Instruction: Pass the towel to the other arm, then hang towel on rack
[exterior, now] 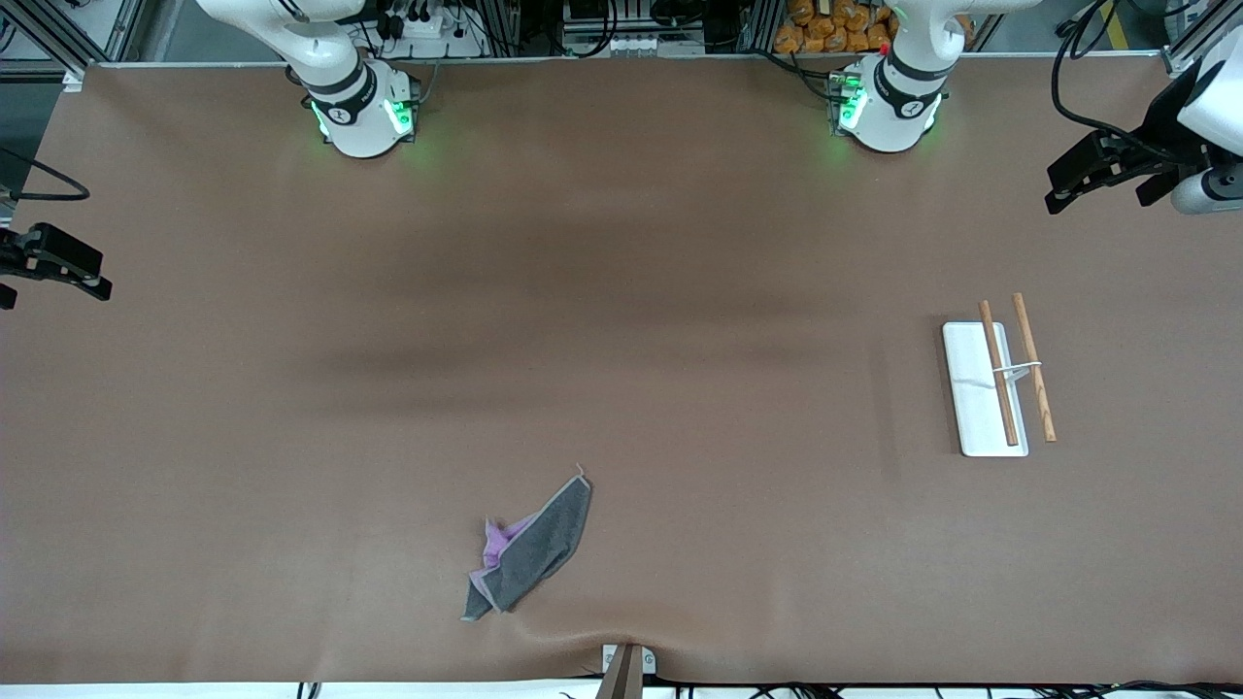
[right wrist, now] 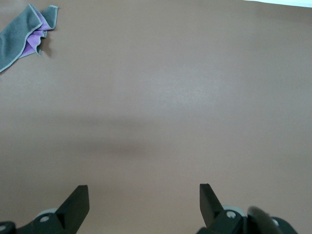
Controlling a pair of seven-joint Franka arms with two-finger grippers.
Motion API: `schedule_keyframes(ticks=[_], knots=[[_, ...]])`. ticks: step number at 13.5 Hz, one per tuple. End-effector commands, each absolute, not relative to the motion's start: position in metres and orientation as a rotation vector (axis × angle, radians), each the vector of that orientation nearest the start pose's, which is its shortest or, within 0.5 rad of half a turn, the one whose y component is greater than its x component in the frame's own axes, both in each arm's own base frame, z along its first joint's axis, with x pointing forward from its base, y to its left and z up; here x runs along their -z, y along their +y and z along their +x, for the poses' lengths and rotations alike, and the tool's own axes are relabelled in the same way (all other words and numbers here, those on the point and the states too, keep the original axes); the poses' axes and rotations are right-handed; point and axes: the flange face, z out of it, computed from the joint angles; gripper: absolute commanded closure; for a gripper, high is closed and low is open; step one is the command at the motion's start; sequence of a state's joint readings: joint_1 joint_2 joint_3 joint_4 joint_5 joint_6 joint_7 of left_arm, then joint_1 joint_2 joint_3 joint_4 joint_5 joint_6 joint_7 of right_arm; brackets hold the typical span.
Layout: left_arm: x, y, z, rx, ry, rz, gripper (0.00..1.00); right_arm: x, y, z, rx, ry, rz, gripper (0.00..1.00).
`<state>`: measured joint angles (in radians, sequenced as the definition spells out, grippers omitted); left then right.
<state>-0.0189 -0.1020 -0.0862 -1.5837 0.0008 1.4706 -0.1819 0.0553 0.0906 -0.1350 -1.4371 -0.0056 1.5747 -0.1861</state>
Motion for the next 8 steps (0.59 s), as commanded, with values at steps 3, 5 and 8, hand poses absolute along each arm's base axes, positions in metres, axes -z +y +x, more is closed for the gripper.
schedule_keyframes(ticks=[3, 5, 8], knots=[[-0.662, -0.055, 0.507, -0.036, -0.096, -3.135, 0.00, -0.643, -0.050, 0.585, 0.149, -0.169, -3.164, 0.00], [-0.659, -0.056, 0.509, -0.046, -0.096, -3.135, 0.00, -0.639, -0.053, 0.589, 0.168, -0.159, -3.154, 0.00], [-0.659, -0.055, 0.512, -0.036, -0.101, -3.136, 0.00, -0.631, -0.053, 0.594, 0.147, -0.157, -3.153, 0.00]])
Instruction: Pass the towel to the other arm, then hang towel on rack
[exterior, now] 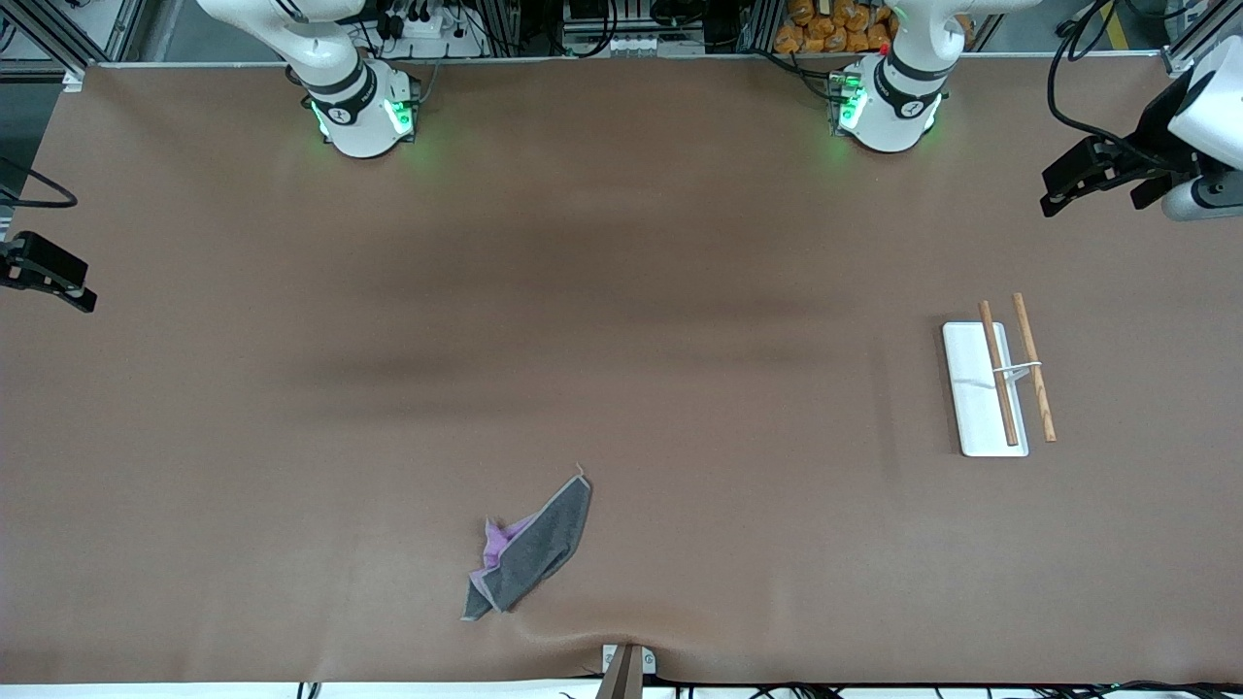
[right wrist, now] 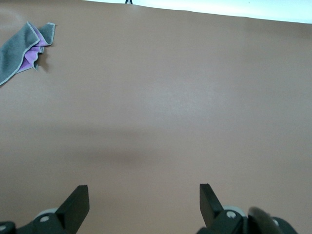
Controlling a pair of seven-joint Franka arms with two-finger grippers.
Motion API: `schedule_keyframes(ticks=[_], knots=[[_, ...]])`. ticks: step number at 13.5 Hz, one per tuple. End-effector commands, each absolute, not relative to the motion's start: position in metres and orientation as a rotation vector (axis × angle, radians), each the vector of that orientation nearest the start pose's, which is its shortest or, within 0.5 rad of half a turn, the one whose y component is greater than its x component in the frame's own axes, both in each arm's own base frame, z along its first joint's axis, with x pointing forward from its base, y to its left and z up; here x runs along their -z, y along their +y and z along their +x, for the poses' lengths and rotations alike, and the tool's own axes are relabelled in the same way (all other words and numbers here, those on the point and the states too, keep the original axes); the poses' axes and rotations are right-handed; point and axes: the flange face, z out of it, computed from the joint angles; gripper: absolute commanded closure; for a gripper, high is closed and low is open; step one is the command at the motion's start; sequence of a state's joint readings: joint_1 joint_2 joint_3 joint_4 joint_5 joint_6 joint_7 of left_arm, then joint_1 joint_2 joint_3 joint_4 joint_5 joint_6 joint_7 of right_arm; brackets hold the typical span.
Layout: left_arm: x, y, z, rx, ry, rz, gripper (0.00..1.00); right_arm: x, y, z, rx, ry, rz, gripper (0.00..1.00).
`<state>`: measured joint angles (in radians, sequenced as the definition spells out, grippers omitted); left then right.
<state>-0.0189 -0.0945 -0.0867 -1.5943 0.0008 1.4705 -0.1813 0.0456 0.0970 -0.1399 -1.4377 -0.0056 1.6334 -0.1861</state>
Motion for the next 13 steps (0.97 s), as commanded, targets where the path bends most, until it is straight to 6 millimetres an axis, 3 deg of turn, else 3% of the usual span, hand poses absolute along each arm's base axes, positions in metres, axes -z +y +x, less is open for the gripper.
schedule_keyframes(ticks=[1, 4, 6, 7, 11, 13], knots=[[-0.661, -0.057, 0.512, -0.028, -0.096, -3.134, 0.00, -0.621, -0.053, 0.599, 0.119, -0.161, -3.163, 0.00], [-0.659, -0.054, 0.512, -0.038, -0.104, -3.131, 0.00, -0.602, -0.054, 0.607, 0.071, -0.158, -3.158, 0.00], [-0.655, -0.054, 0.516, -0.045, -0.103, -3.133, 0.00, -0.573, -0.048, 0.618, -0.019, -0.176, -3.159, 0.00], [-0.655, -0.055, 0.517, -0.045, -0.101, -3.132, 0.00, -0.570, -0.044, 0.619, -0.024, -0.179, -3.150, 0.00], [-0.653, -0.054, 0.517, -0.047, -0.104, -3.132, 0.00, -0.548, 0.007, 0.629, -0.071, -0.282, -3.136, 0.00], [-0.652, -0.054, 0.517, -0.052, -0.103, -3.131, 0.00, -0.526, 0.027, 0.640, -0.083, -0.230, -3.034, 0.00]])
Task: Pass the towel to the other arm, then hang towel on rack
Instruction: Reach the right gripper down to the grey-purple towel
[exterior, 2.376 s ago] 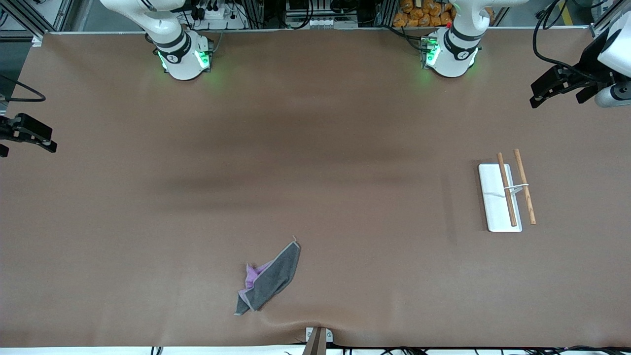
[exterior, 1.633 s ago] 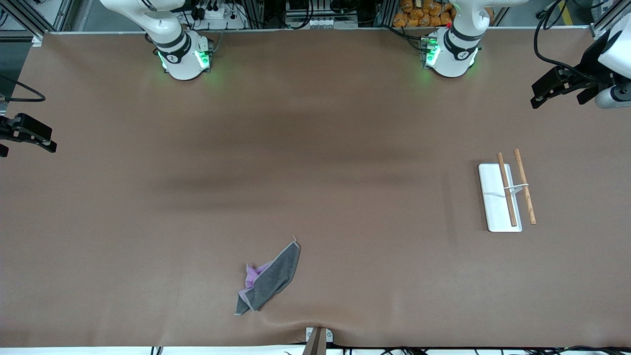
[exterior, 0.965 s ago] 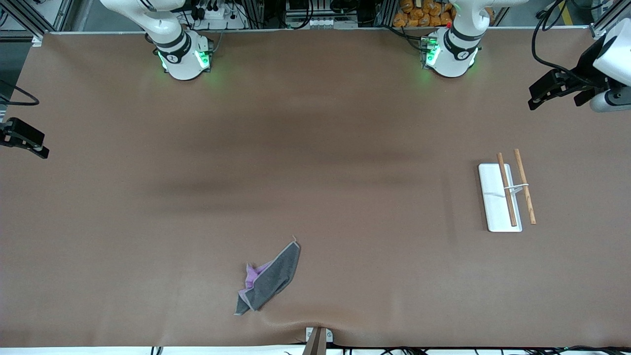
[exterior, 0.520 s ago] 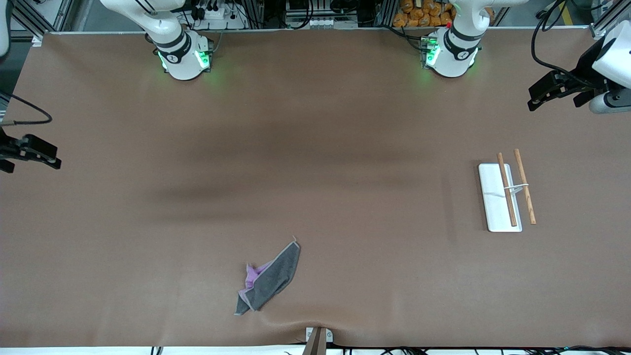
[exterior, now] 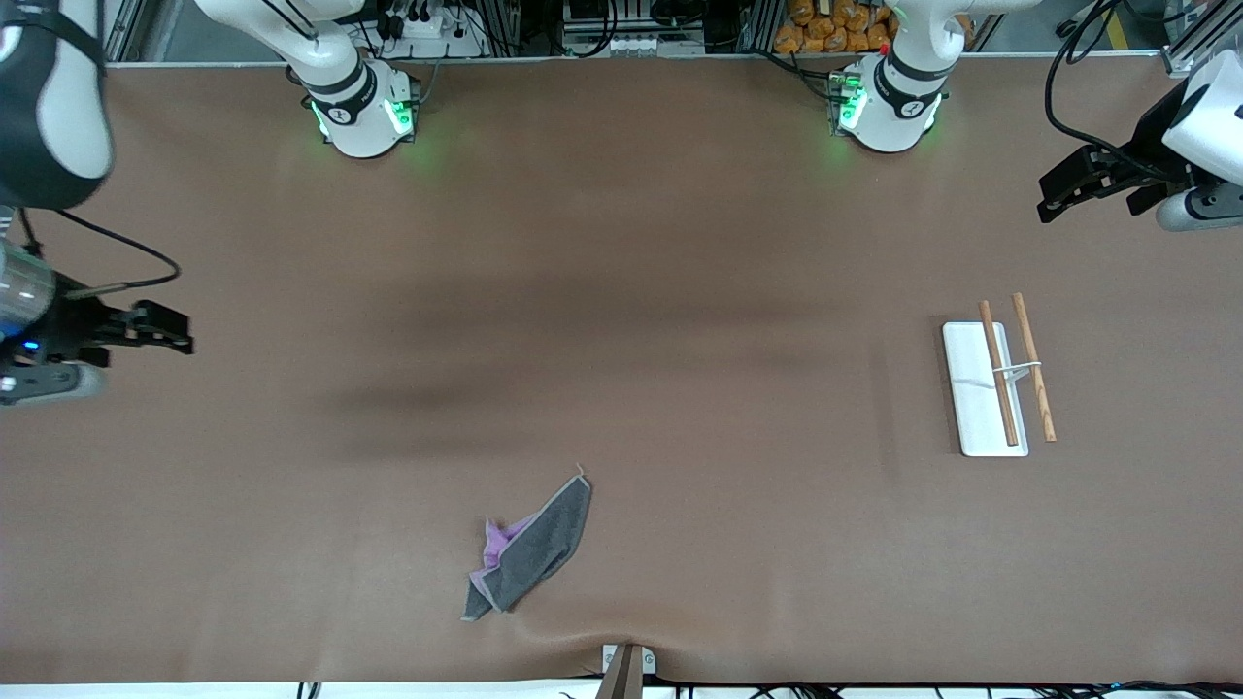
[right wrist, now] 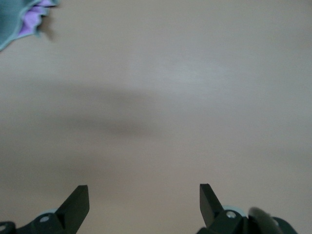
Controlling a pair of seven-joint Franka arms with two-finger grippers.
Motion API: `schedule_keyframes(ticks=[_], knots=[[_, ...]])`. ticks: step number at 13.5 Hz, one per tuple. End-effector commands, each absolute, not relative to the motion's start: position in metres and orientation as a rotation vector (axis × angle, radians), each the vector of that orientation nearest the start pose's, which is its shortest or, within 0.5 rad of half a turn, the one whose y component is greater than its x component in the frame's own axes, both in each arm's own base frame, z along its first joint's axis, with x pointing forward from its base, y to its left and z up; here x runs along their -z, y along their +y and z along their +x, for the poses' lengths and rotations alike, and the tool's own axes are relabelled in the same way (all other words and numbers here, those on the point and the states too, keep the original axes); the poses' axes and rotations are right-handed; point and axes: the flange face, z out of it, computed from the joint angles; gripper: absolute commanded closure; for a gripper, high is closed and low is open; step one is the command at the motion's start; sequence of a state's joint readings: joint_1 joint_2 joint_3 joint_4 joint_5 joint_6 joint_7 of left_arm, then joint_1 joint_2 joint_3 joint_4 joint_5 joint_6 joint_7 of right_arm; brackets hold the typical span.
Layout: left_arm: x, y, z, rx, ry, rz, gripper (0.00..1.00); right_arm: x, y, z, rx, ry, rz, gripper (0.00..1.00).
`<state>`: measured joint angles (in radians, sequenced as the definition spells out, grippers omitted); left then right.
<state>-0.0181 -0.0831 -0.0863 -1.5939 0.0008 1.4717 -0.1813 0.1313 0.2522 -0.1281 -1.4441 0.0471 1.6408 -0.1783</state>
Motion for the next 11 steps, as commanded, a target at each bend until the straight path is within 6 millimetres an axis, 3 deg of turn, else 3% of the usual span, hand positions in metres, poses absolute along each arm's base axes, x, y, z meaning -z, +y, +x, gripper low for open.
schedule_keyframes(ticks=[1, 4, 6, 8, 11], knots=[[-0.652, -0.053, 0.517, -0.052, -0.106, -3.131, 0.00, -0.511, 0.032, 0.648, -0.075, -0.179, -2.976, 0.00], [-0.651, -0.054, 0.517, -0.057, -0.101, -3.131, 0.00, -0.462, 0.050, 0.676, -0.014, -0.093, -2.936, 0.00], [-0.651, -0.054, 0.517, -0.057, -0.101, -3.131, 0.00, -0.429, 0.078, 0.690, 0.005, 0.059, -2.951, 0.00], [-0.647, -0.052, 0.520, -0.069, -0.108, -3.130, 0.00, -0.379, 0.097, 0.705, 0.008, 0.219, -2.960, 0.00], [-0.646, -0.048, 0.521, -0.071, -0.118, -3.130, 0.00, -0.316, 0.155, 0.721, 0.129, 0.362, -2.936, 0.00]])
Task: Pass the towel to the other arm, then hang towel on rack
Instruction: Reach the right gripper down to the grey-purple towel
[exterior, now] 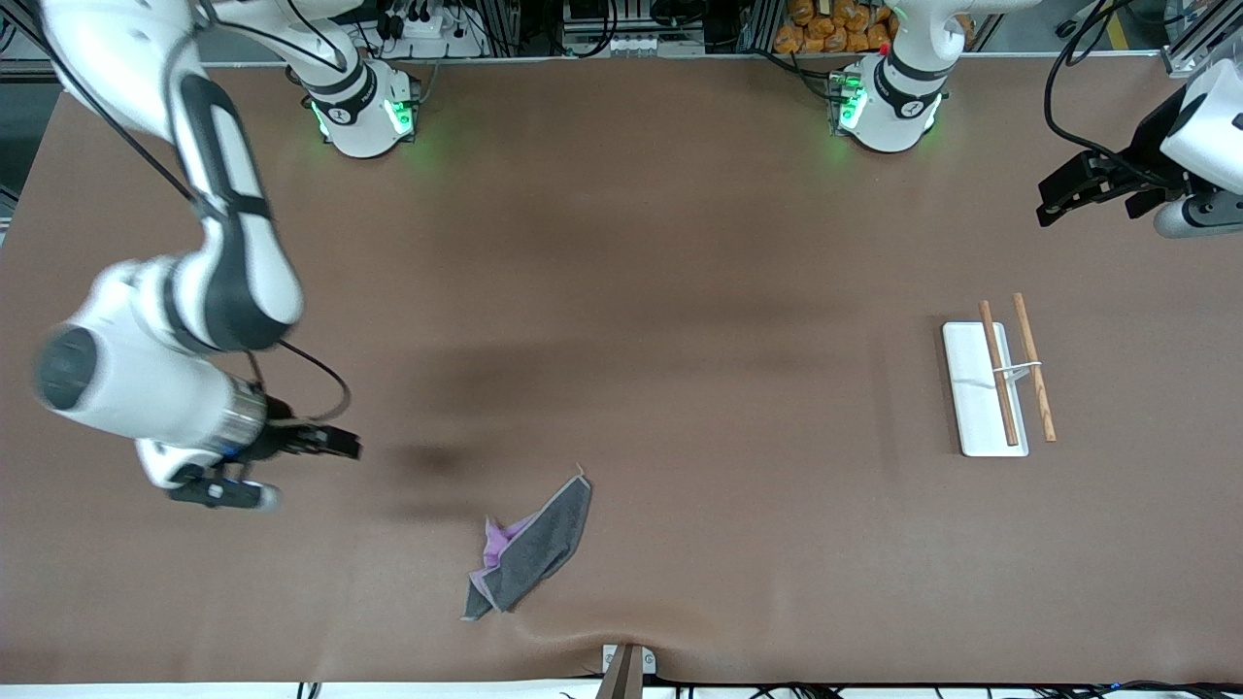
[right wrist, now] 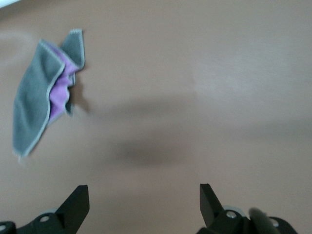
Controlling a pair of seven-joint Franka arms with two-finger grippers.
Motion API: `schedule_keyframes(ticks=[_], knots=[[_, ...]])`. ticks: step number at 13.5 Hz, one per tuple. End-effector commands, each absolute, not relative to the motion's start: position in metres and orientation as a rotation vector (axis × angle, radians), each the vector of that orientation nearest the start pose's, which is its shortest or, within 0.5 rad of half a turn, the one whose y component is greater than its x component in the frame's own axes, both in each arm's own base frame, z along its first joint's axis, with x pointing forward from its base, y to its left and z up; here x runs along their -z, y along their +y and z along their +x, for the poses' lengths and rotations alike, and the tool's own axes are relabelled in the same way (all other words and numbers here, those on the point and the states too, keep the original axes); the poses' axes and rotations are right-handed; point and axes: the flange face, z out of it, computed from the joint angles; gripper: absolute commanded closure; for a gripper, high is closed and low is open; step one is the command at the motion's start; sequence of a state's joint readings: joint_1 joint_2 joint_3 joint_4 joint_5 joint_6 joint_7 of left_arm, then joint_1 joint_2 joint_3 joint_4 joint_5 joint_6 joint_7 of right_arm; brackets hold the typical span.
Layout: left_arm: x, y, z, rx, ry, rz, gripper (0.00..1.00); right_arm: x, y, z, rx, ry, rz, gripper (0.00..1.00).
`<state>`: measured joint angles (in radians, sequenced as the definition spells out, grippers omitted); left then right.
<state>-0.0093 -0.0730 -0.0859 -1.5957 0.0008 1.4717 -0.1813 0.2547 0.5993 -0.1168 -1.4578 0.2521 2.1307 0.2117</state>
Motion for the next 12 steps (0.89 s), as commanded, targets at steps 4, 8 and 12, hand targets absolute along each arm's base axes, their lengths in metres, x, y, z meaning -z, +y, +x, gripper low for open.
schedule_keyframes(ticks=[4, 8, 12], knots=[[-0.641, -0.048, 0.524, -0.086, -0.118, -3.129, 0.00, -0.225, 0.217, 0.723, 0.298, 0.485, -2.850, 0.00], [-0.640, -0.047, 0.524, -0.088, -0.123, -3.129, 0.00, -0.193, 0.251, 0.723, 0.343, 0.569, -2.758, 0.10], [-0.639, -0.047, 0.525, -0.091, -0.123, -3.129, 0.00, -0.202, 0.280, 0.735, 0.361, 0.659, -2.673, 0.22]])
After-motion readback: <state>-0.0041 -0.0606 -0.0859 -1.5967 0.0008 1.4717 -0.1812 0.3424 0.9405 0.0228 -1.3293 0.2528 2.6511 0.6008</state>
